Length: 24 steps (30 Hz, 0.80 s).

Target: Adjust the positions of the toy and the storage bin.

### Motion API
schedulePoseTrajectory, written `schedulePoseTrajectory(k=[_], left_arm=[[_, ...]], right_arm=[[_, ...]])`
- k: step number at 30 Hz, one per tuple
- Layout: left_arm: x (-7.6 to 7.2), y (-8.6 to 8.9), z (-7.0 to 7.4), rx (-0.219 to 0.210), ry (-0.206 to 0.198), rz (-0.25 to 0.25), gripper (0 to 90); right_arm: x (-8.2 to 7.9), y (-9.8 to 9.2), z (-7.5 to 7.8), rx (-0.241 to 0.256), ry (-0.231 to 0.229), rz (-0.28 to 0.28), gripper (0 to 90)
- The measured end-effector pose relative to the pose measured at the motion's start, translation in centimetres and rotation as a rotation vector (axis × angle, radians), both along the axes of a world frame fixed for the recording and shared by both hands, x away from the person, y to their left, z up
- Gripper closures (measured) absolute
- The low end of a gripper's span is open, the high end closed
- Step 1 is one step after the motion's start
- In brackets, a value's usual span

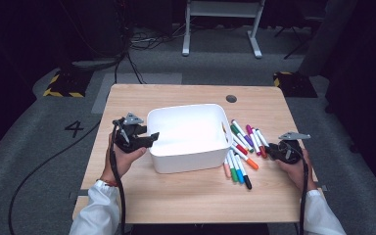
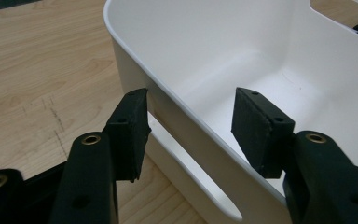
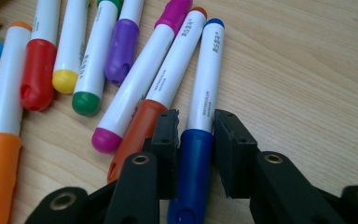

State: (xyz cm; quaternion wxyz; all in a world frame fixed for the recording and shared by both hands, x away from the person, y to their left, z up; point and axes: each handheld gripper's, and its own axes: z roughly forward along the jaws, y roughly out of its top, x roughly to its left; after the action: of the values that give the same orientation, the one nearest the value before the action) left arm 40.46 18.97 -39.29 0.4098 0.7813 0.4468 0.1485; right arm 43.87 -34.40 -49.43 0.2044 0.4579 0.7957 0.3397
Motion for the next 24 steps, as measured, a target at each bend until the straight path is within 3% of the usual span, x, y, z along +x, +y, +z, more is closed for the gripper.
schedulePoseTrajectory(k=[3, 6, 8, 9, 10, 11, 14, 15, 19, 22, 23, 24], left_arm=[[0.2, 0.0, 0.0, -0.032, 0.002, -0.040, 54.9], [0.5, -0.3, 0.0, -0.022, -0.002, -0.045, 57.0], [0.6, -0.4, 0.0, -0.045, -0.006, -0.055, 49.9], [0.6, -0.1, 0.0, -0.090, -0.015, -0.064, 44.9], [0.6, -0.1, 0.0, -0.090, -0.015, -0.064, 39.0], [0.0, 0.3, 0.4, -0.123, -0.044, -0.059, 33.9], [-0.8, 0.8, 0.8, -0.143, -0.080, -0.061, 26.9], [-1.5, 1.0, 1.0, -0.131, -0.102, -0.057, 20.8], [-4.1, 2.3, 1.2, -0.078, -0.162, -0.056, 17.0], [-6.3, 3.4, 0.2, -0.041, -0.193, -0.051, 16.4], [-7.4, 4.0, -0.7, -0.017, -0.221, -0.043, 16.1], [-7.4, 4.0, -0.7, -0.017, -0.221, -0.043, 16.0]], right_arm=[[-0.3, -0.2, 0.0, 0.006, 0.001, 0.002, 71.6], [-0.3, -0.2, 0.0, 0.009, 0.002, -0.003, 71.8], [-0.4, -0.2, 0.0, 0.005, -0.001, -0.003, 71.9], [-0.4, -0.2, 0.0, -0.003, -0.002, 0.002, 71.9], [-0.4, -0.2, 0.0, -0.003, -0.002, 0.002, 71.9], [-0.4, -0.3, 0.0, 0.004, -0.001, 0.001, 72.2], [-0.4, -0.4, -0.1, 0.004, -0.004, 0.001, 72.6], [-0.4, -0.4, -0.1, 0.011, -0.004, 0.000, 72.8], [-0.3, -0.4, -0.1, 0.011, -0.004, -0.005, 73.3], [-0.3, -0.4, -0.1, 0.009, -0.001, -0.010, 73.8], [-0.3, -0.4, -0.1, 0.004, -0.005, -0.014, 74.1], [-0.3, -0.4, -0.1, 0.004, -0.005, -0.014, 74.1]])
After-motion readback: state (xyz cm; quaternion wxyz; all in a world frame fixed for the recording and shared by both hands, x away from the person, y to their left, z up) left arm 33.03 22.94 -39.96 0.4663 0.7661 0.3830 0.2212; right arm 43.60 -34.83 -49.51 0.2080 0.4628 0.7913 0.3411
